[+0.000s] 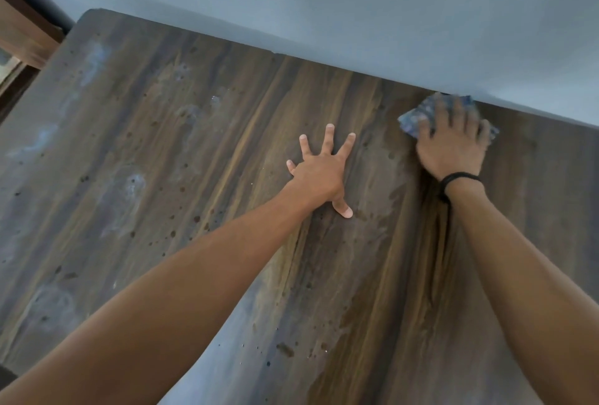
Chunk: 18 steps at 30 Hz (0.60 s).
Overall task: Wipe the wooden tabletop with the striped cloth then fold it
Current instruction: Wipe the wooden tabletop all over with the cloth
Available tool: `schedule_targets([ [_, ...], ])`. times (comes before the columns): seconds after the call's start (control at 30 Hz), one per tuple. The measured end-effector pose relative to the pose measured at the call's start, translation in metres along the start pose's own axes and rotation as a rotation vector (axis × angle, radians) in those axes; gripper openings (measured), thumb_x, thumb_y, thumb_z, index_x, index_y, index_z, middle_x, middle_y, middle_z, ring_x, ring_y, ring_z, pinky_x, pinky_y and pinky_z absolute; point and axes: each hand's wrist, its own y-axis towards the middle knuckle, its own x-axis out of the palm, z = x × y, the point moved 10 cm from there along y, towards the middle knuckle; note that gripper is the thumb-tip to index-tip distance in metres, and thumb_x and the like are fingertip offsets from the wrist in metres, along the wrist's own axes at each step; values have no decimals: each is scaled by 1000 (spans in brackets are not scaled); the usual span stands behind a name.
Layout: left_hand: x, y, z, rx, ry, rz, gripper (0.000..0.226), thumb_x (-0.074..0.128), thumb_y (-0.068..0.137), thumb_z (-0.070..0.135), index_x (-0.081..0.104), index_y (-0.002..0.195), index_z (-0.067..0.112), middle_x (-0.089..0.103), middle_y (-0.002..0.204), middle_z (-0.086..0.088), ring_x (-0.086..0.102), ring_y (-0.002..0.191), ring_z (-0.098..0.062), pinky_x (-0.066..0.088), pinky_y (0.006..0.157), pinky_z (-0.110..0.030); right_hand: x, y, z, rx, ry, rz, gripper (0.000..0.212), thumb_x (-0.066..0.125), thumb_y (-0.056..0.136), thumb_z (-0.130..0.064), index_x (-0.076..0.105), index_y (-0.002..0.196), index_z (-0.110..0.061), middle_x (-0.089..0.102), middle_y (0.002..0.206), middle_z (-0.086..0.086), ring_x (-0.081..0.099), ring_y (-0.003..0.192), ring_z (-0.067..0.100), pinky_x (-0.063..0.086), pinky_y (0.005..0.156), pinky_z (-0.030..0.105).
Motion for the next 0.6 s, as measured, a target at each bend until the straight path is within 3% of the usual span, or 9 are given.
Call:
schedule_targets([
  [0.1,-1,-1,-1,3,11,10,151,92,56,48,-26,151,41,-41,156,5,-25,144,-49,17,109,-76,17,-28,-38,-327,-90,-79,56,25,106,-51,20,160,-35,19,168,0,18,154,27,8,124,50],
  [0.13,-1,-1,-1,12,8,10,151,92,56,49,-26,151,41,-41,156,5,-25,144,-50,17,109,-76,12,-25,-29,-289,-76,-63,56,25,106,-51,21,159,-36,19,168,-1,18,154,27,8,124,51],
  [0.23,0,0,1,39,3,21,151,92,56,50,-25,152,40,-40,156,4,-24,144,-50,17,108,-76,-7,-5,19,86,20,25,57,23,105,-52,21,160,-34,18,168,3,16,154,29,6,124,53],
  [0.33,-1,-2,-2,26,9,32,151,92,56,49,-24,152,40,-40,156,4,-25,143,-50,16,108,-76,9,-9,-23,-174,-61,-41,57,24,105,-51,22,159,-33,21,167,2,19,153,28,8,124,51],
  [0.47,1,1,1,25,-11,15,152,93,56,47,-26,151,41,-42,155,5,-27,143,-49,14,109,-76,5,15,-18,15,8,-22,59,26,104,-52,23,160,-32,19,168,3,14,154,27,3,125,50],
  [0.6,0,-1,0,13,-11,6,151,93,57,46,-26,151,41,-42,155,6,-28,143,-48,13,109,-76,11,29,-43,-91,13,-71,59,26,104,-53,25,159,-31,22,167,0,15,154,25,6,125,50],
])
